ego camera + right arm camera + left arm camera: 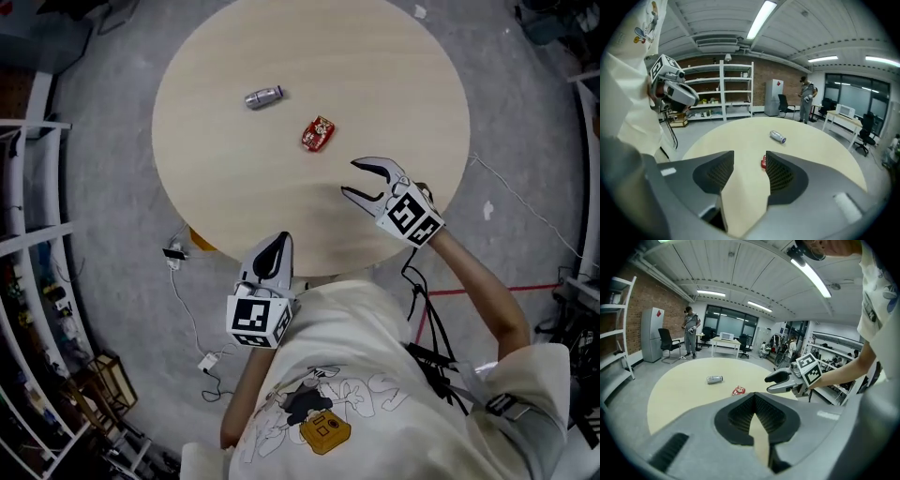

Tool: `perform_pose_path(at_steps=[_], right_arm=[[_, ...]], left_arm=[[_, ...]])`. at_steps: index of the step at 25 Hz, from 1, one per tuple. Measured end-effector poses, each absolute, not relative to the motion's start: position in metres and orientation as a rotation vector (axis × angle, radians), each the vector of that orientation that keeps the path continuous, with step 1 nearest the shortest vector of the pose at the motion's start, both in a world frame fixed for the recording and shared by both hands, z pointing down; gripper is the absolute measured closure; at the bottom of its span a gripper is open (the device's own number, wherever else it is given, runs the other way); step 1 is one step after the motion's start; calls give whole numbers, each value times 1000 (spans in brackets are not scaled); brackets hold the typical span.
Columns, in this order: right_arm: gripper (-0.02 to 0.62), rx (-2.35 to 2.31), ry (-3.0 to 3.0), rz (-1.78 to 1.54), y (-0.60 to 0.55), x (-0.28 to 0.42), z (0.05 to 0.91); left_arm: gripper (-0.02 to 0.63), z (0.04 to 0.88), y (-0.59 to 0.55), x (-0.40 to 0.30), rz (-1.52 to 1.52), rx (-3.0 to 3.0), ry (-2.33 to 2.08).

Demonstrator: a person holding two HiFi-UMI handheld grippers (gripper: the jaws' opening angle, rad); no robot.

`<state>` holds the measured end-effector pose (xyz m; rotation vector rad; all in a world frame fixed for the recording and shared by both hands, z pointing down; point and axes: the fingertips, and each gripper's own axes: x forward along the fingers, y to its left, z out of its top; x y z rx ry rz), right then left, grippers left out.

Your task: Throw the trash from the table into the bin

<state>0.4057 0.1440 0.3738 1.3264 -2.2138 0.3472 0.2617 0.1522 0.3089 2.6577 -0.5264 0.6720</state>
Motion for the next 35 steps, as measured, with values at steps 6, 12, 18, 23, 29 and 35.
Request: perform_pose_path(at_steps=[6, 12, 18, 23, 29, 35], right_arm=[[364, 923, -2145, 146, 109, 403, 392], [337, 687, -2084, 41, 78, 408, 422], [283, 418, -1959, -125, 44, 403, 449], [276, 95, -1822, -296, 29, 405, 471], [282, -206, -1652, -403, 9, 417, 511], [265, -381, -1530, -489, 3, 421, 541]], left_arm=[[600, 323, 133, 291, 685, 2643, -497], [600, 339, 111, 320, 674, 2591, -611], [600, 350, 92, 318, 654, 2563, -646], [600, 354, 83, 308, 602, 2508, -713], [600, 365, 78, 294, 564, 2443, -776], [600, 370, 71, 283, 549, 2405, -818]])
